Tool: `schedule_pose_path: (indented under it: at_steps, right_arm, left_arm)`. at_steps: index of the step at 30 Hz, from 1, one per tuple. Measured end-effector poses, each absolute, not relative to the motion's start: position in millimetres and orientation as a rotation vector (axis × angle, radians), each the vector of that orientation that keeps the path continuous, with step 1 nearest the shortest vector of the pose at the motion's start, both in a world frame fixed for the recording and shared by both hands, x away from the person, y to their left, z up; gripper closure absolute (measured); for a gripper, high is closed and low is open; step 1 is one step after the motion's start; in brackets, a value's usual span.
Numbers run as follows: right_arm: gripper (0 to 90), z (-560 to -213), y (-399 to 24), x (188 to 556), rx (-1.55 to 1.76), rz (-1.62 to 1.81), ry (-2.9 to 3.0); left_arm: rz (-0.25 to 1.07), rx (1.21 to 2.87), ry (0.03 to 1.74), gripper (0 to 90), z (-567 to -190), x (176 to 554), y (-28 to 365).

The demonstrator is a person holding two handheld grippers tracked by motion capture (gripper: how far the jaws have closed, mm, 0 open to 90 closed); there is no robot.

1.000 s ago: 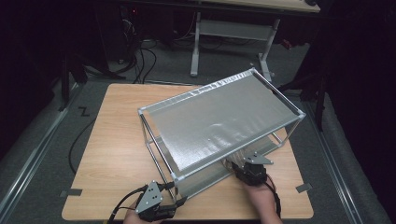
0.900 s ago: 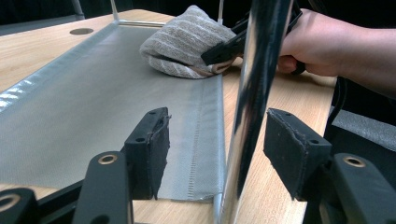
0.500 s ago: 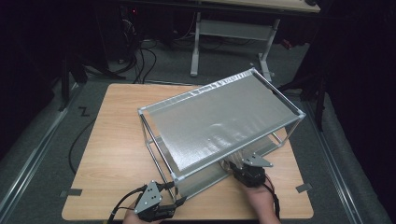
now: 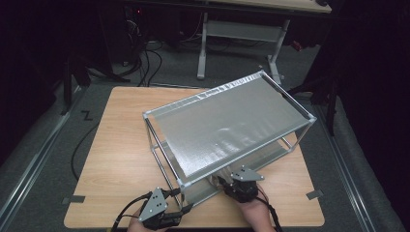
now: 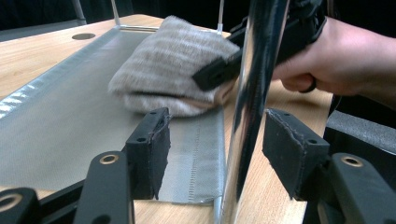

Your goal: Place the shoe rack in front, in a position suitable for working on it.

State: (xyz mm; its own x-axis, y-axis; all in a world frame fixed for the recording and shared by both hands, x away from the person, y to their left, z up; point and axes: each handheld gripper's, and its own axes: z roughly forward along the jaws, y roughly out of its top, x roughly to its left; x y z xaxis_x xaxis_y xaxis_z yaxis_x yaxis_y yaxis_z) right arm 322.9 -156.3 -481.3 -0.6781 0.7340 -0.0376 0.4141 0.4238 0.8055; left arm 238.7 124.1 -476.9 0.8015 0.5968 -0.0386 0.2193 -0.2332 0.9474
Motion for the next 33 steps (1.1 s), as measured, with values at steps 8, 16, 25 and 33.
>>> schedule_pose_path:
  at_steps: [8, 16, 25, 33]
  right_arm:
    - [62.3, -487.0, -122.5, 308.7, 0.884, 1.192, 2.397]
    - [59.0, -493.8, -98.3, 293.8, 0.832, 1.225, 2.484]
    - [41.0, -486.1, -104.3, 292.9, 0.865, 1.288, 2.43]
    - [44.4, -476.6, -107.4, 289.2, 0.835, 1.356, 2.368]
  left_arm:
    - [0.404, 1.8, 0.628, 42.2, -476.1, 238.1, 125.1]
    - [0.405, 1.792, 0.627, 43.9, -475.3, 237.1, 125.6]
    - [0.406, 1.788, 0.631, 44.1, -475.2, 237.6, 126.5]
    - [0.38, 1.772, 0.63, 55.6, -473.4, 236.6, 127.5]
